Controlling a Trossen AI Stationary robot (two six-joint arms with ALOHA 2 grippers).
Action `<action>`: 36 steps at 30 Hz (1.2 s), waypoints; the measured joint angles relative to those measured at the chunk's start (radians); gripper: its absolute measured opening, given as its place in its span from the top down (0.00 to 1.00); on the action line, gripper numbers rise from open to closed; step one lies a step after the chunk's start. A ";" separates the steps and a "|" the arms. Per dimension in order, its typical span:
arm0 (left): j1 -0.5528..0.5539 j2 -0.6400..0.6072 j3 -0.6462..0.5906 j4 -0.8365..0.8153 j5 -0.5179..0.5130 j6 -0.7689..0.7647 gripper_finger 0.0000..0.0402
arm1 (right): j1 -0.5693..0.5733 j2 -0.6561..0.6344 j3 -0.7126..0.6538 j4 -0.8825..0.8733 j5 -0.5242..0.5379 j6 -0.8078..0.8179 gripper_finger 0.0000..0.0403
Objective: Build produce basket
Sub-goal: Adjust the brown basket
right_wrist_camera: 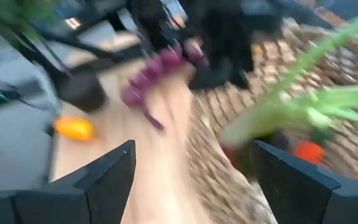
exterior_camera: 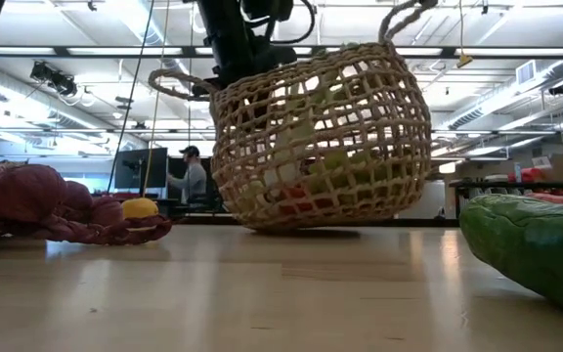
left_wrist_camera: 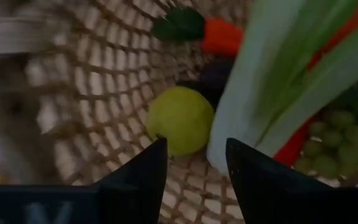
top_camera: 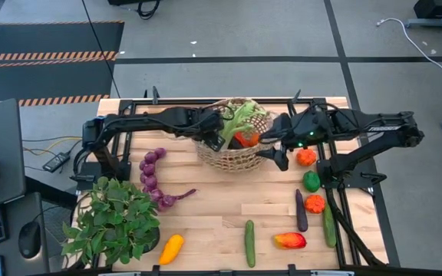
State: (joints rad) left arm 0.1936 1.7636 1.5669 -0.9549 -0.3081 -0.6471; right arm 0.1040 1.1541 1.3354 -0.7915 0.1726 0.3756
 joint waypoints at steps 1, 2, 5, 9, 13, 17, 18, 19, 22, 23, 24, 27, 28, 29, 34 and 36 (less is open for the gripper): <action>-0.001 -0.008 0.000 -0.005 -0.024 -0.004 0.57 | 0.001 0.005 0.000 -0.036 0.024 -0.010 0.20; -0.001 -0.020 0.000 -0.008 -0.036 -0.005 0.57 | 0.003 0.008 0.000 -0.070 0.046 -0.018 0.20; -0.001 -0.039 0.001 -0.014 -0.047 -0.005 0.57 | 0.005 0.012 0.000 -0.064 0.059 -0.053 0.20; -0.001 -0.039 0.000 -0.022 -0.052 -0.027 0.57 | 0.005 0.008 0.000 0.127 0.039 -0.129 0.20; -0.011 -0.034 0.000 -0.016 -0.055 -0.041 0.57 | -0.004 0.008 0.000 0.288 0.009 -0.120 0.20; -0.012 -0.034 0.000 -0.013 -0.054 -0.042 0.57 | -0.030 0.009 0.000 0.351 -0.080 0.053 0.18; -0.011 -0.034 0.000 -0.012 -0.054 -0.043 0.57 | -0.035 0.014 0.000 0.367 -0.104 0.098 0.18; -0.010 -0.034 0.000 -0.009 -0.054 -0.045 0.57 | -0.038 0.019 0.000 0.384 -0.128 0.132 0.18; -0.011 -0.034 0.000 0.007 -0.054 -0.063 0.57 | -0.039 0.045 0.000 0.427 -0.179 0.187 0.18; -0.011 -0.034 0.000 0.014 -0.054 -0.072 0.57 | -0.039 0.057 0.000 0.437 -0.199 0.198 0.19; -0.011 -0.034 0.000 0.019 -0.054 -0.076 0.57 | -0.039 0.072 0.000 0.450 -0.221 0.203 0.19; -0.011 -0.034 0.000 0.029 -0.055 -0.096 0.57 | -0.039 0.119 0.000 0.475 -0.281 0.206 0.19; -0.011 -0.034 0.000 0.029 -0.055 -0.102 0.57 | -0.039 0.133 0.000 0.478 -0.300 0.208 0.19; -0.012 -0.034 0.000 0.029 -0.055 -0.104 0.57 | -0.041 0.150 0.000 0.485 -0.320 0.209 0.19; -0.024 -0.034 -0.001 0.029 -0.058 -0.108 0.57 | -0.042 0.206 0.000 0.590 -0.421 0.244 0.19; -0.031 -0.034 -0.001 0.028 -0.058 -0.105 0.57 | -0.042 0.220 0.000 0.667 -0.448 0.269 0.19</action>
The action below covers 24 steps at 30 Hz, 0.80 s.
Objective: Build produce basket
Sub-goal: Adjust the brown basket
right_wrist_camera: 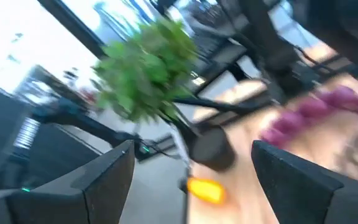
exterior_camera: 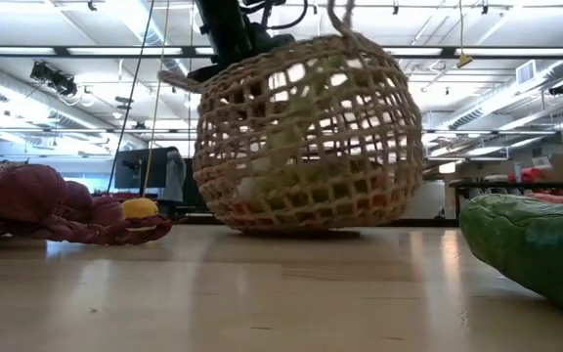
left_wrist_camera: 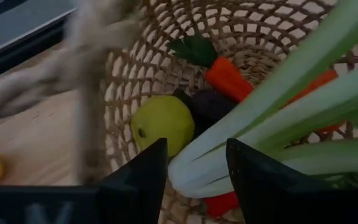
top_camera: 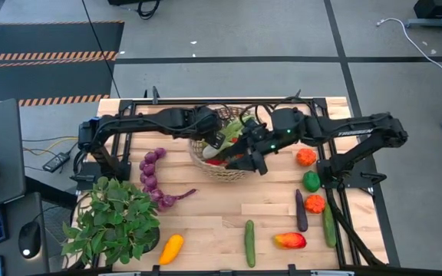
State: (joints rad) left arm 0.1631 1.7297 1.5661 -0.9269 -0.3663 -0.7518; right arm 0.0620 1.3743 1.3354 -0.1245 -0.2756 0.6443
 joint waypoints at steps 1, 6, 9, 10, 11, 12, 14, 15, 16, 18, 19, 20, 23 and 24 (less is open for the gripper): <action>-0.005 0.000 0.000 -0.001 0.000 0.002 0.57 | 0.000 0.002 0.000 0.033 -0.007 0.014 0.19; -0.023 0.000 0.000 -0.020 0.000 0.004 0.57 | -0.006 0.000 0.000 0.134 -0.008 0.048 0.19; -0.028 0.000 0.000 -0.048 0.000 0.007 0.57 | -0.007 -0.001 0.000 0.154 -0.011 0.047 0.17; -0.028 0.000 0.000 -0.057 0.000 0.013 0.57 | -0.007 -0.002 0.000 0.154 -0.012 0.047 0.16; -0.028 0.000 0.000 -0.065 0.000 0.026 0.57 | -0.006 -0.001 0.000 0.154 -0.012 0.047 0.15; -0.028 0.000 0.000 -0.077 0.000 0.031 0.57 | -0.006 -0.001 0.000 0.153 -0.011 0.047 0.14; -0.028 0.000 0.000 -0.101 0.000 0.038 0.57 | -0.006 0.000 0.000 0.153 0.001 0.056 0.10; -0.028 0.000 0.000 -0.110 0.000 0.038 0.57 | -0.006 0.002 0.000 0.153 0.011 0.059 0.09; -0.028 0.000 0.000 -0.117 0.001 0.038 0.57 | -0.006 0.006 0.000 0.155 0.021 0.060 0.07; -0.029 0.000 0.000 -0.126 0.000 0.040 0.57 | -0.006 0.011 0.000 0.142 0.027 0.060 0.04; -0.031 0.000 0.000 -0.126 0.000 0.042 0.57 | -0.006 0.015 0.000 0.136 0.031 0.064 0.03; -0.032 0.000 0.000 -0.127 0.000 0.048 0.57 | -0.005 0.017 0.000 0.126 0.038 0.068 0.03; -0.035 0.000 0.000 -0.128 0.001 0.072 0.57 | 0.004 0.025 0.000 0.075 0.054 0.063 0.03; -0.037 0.000 0.000 -0.130 0.001 0.081 0.57 | 0.007 0.028 0.000 0.060 0.056 0.062 0.03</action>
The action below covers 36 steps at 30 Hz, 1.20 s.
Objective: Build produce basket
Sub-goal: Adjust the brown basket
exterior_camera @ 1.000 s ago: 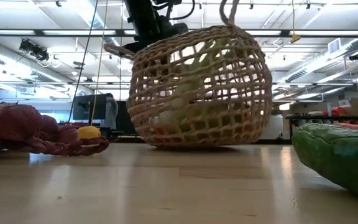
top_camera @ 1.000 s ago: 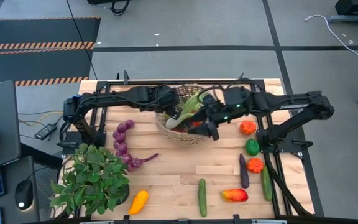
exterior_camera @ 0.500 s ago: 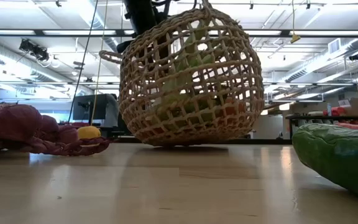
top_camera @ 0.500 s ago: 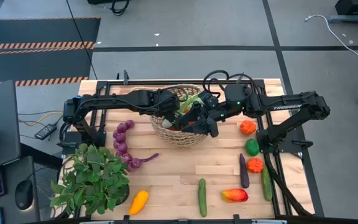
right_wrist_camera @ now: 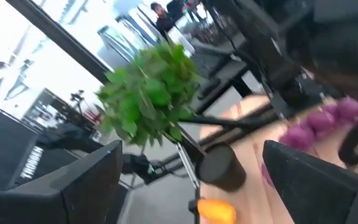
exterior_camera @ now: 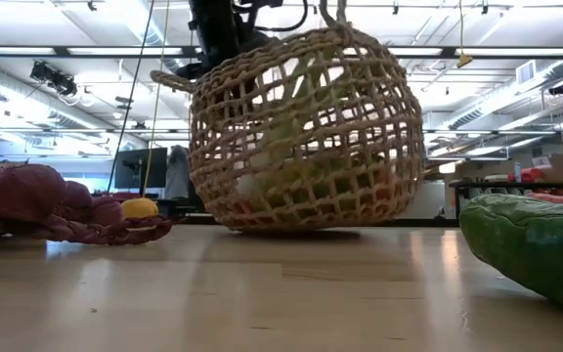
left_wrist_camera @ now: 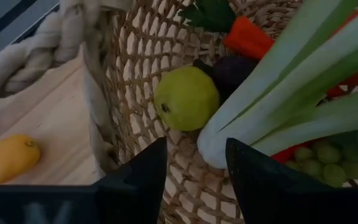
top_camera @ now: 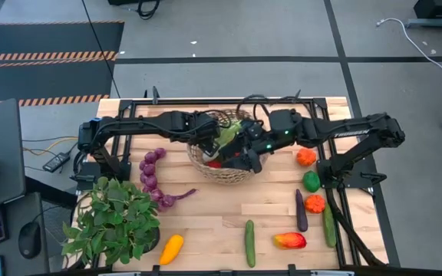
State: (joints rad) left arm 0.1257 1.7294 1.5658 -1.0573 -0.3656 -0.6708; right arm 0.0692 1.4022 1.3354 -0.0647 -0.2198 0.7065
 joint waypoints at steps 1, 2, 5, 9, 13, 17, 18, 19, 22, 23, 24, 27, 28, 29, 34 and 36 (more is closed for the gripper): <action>-0.001 0.000 0.000 -0.002 0.000 0.007 0.57 | 0.001 0.002 0.000 -0.015 0.001 0.000 0.02; -0.001 0.000 0.000 -0.004 0.000 0.014 0.57 | 0.002 0.005 0.000 -0.017 0.002 0.000 0.02; -0.002 -0.001 0.000 -0.015 0.003 0.041 0.57 | 0.001 0.006 0.000 -0.005 0.012 0.051 0.03; -0.001 -0.001 0.000 -0.032 0.003 0.081 0.57 | 0.000 0.006 0.000 0.076 0.021 0.136 0.04; -0.001 -0.002 0.000 -0.042 0.003 0.092 0.57 | 0.001 0.006 0.000 0.197 0.044 0.226 0.05; -0.001 -0.002 0.000 -0.042 0.007 0.114 0.57 | -0.001 0.006 0.000 0.250 0.050 0.303 0.06; -0.001 -0.002 0.000 -0.042 0.007 0.115 0.57 | 0.000 0.006 0.000 0.251 0.049 0.309 0.06; -0.001 -0.002 0.000 -0.042 0.008 0.115 0.57 | 0.000 0.006 0.000 0.248 0.048 0.305 0.06; -0.001 -0.002 0.000 -0.041 0.008 0.116 0.57 | -0.001 0.006 0.000 0.214 0.051 0.288 0.06; -0.001 -0.002 0.000 -0.041 0.008 0.120 0.57 | 0.000 0.006 0.000 0.205 0.051 0.287 0.06; -0.001 -0.002 0.000 -0.040 0.008 0.127 0.57 | 0.000 0.006 0.000 0.199 0.052 0.281 0.06; -0.001 -0.002 0.000 -0.040 0.009 0.138 0.57 | 0.000 0.006 0.000 0.165 0.068 0.262 0.05; -0.001 -0.002 0.000 -0.041 0.009 0.138 0.57 | 0.000 0.006 0.000 0.156 0.073 0.262 0.05; -0.002 -0.002 0.000 -0.040 0.009 0.137 0.57 | 0.000 0.006 0.000 0.152 0.074 0.261 0.05; -0.018 -0.002 0.000 -0.041 0.008 0.134 0.57 | 0.000 0.006 0.000 0.153 0.086 0.252 0.06; -0.024 -0.002 0.000 -0.041 0.008 0.133 0.57 | 0.000 0.006 0.000 0.156 0.089 0.252 0.05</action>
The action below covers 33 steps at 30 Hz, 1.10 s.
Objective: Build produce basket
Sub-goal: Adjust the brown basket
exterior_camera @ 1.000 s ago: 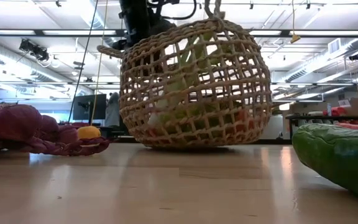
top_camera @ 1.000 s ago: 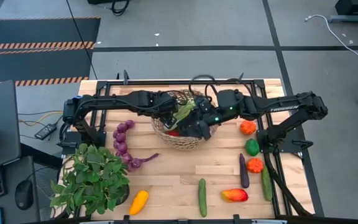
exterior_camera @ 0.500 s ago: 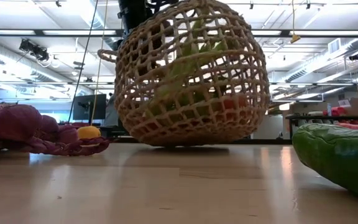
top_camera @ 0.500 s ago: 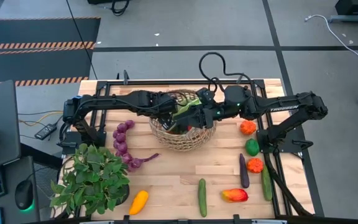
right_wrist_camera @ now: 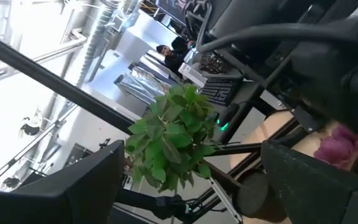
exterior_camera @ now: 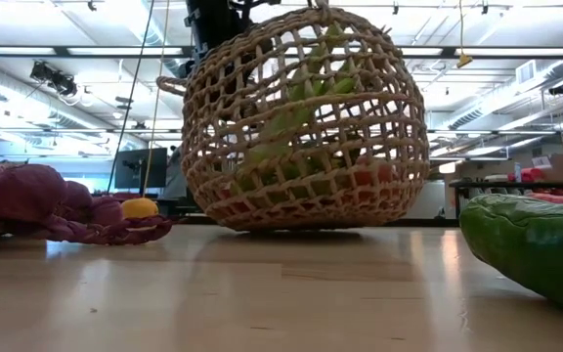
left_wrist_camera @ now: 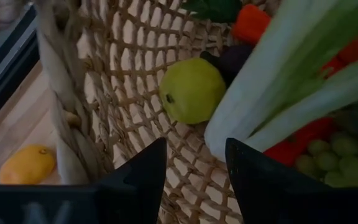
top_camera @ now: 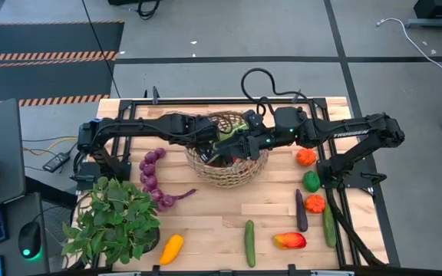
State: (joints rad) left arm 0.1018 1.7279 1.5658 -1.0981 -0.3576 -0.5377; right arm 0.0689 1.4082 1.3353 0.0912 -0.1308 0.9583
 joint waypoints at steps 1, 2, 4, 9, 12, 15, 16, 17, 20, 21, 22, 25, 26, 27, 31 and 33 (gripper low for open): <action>-0.002 0.000 0.000 0.000 0.000 0.000 0.57 | 0.000 0.000 0.000 0.004 0.002 0.010 0.05; -0.004 0.000 0.000 0.000 0.000 -0.003 0.57 | 0.000 0.000 0.000 0.003 0.003 0.023 0.05; -0.006 0.000 0.000 -0.001 0.000 -0.015 0.57 | 0.000 0.000 0.000 -0.005 0.002 0.026 0.05; -0.006 0.000 0.000 -0.001 0.021 -0.028 0.57 | 0.000 0.000 0.000 -0.026 -0.008 -0.050 0.06; -0.009 0.000 0.000 -0.003 0.022 -0.037 0.57 | 0.003 0.000 0.000 -0.053 -0.025 -0.132 0.06; -0.011 0.000 0.000 -0.014 0.022 -0.055 0.57 | 0.004 -0.001 0.000 -0.035 -0.031 -0.036 0.06; -0.011 0.000 0.000 -0.016 0.022 -0.058 0.57 | 0.002 -0.001 0.000 -0.032 -0.032 0.021 0.06; -0.013 0.000 0.000 -0.017 0.023 -0.060 0.57 | -0.001 -0.001 0.000 -0.034 -0.036 0.077 0.06; -0.013 0.000 0.000 -0.016 0.023 -0.077 0.57 | -0.014 -0.001 0.000 -0.062 -0.051 0.238 0.06; -0.013 0.000 0.000 -0.016 0.024 -0.085 0.57 | -0.015 -0.001 0.000 -0.074 -0.050 0.290 0.06; -0.013 0.000 0.000 -0.015 0.024 -0.090 0.57 | -0.015 -0.001 0.000 -0.080 -0.050 0.333 0.06; -0.013 0.000 0.000 -0.014 0.024 -0.101 0.57 | -0.013 -0.001 0.000 -0.084 -0.048 0.378 0.06; -0.016 0.000 0.000 -0.013 0.023 -0.106 0.57 | -0.016 -0.001 0.000 -0.082 -0.050 0.344 0.06; -0.016 0.000 0.000 -0.009 0.023 -0.106 0.57 | -0.018 -0.002 0.000 -0.078 -0.051 0.290 0.06; -0.023 0.000 0.000 0.026 0.021 -0.106 0.57 | -0.019 -0.010 0.000 -0.076 -0.050 0.043 0.07; -0.027 0.000 0.000 0.039 0.021 -0.106 0.57 | -0.015 -0.010 0.000 -0.069 -0.051 -0.051 0.07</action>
State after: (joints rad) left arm 0.0744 1.7279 1.5661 -1.0586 -0.3363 -0.6434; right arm 0.0535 1.3987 1.3354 0.0224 -0.1821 0.9076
